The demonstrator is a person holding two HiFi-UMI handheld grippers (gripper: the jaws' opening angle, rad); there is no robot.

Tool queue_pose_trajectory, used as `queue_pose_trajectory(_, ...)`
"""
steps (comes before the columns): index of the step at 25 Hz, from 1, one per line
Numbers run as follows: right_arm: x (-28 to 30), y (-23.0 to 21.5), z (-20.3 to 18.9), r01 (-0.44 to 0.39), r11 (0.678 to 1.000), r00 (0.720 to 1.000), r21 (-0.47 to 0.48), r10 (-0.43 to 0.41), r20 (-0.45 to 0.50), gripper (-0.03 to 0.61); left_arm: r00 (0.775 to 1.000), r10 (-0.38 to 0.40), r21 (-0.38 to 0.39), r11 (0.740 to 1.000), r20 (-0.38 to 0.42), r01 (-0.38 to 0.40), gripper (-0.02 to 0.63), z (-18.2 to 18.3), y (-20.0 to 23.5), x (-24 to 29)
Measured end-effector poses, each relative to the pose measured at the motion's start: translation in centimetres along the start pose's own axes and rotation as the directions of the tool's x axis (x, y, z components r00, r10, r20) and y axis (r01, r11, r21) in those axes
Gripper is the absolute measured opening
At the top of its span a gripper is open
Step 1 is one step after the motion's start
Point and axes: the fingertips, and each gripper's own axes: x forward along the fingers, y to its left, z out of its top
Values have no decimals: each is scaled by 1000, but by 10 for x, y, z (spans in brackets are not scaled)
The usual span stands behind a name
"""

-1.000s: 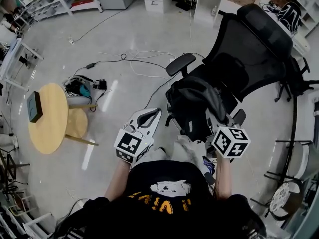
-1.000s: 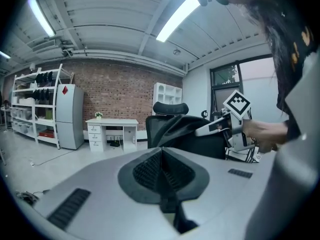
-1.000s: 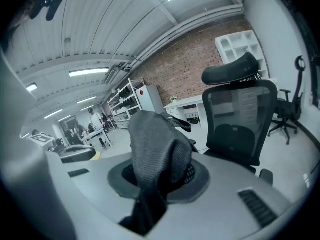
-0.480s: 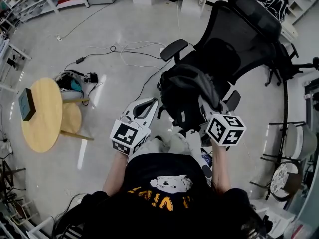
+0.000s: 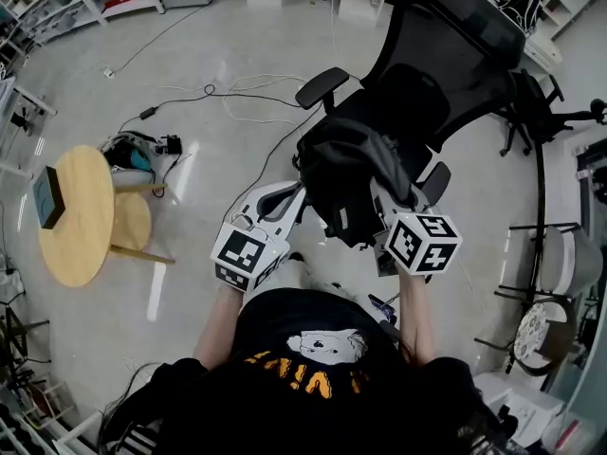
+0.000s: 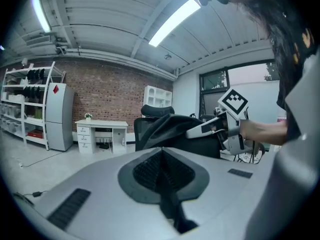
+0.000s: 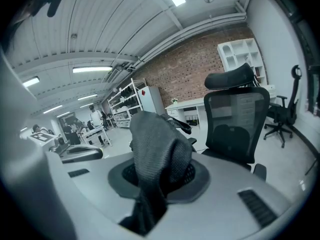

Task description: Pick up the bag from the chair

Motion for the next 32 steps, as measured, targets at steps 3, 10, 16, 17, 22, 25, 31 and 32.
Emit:
queue_pose_trajectory(3,-11,-8,-4,-3,1000,1000,0,3,-2,69,1000,-10,10,1000,-4,10,9,5,-18,7)
queue_pose_trajectory(10,-38,-29,-25,-4,1000,1000,-9,4,-24,69,999,-36,31,999,-10,36,9,12,-63,21)
queue_pose_trajectory(16,-57,-48,-42,-3,1000,999,-12,3,-44,69,999,-52,42,998,-13,52,9,13,-96,31)
queue_pose_trajectory(17,-60,-51,-44,-3,1000,999,-13,3,-47,69,998,-54,44,998,-14,55,9,13,-101,33)
queue_pose_trajectory(22,-74,-67,-52,4,1000,998,-9,-5,-57,69,997,-69,59,996,-15,70,9,18,-122,44)
queue_pose_trajectory(25,-80,-74,-57,11,1000,998,-6,-11,-64,69,997,-76,61,995,-21,78,9,17,-130,46)
queue_pose_trajectory(31,-87,-84,-65,15,1000,996,-15,-16,-86,69,994,-105,70,992,-37,108,8,13,-146,52)
queue_pose_trajectory(32,-87,-85,-65,16,1000,996,-16,-17,-90,69,993,-111,72,991,-39,113,9,13,-148,52)
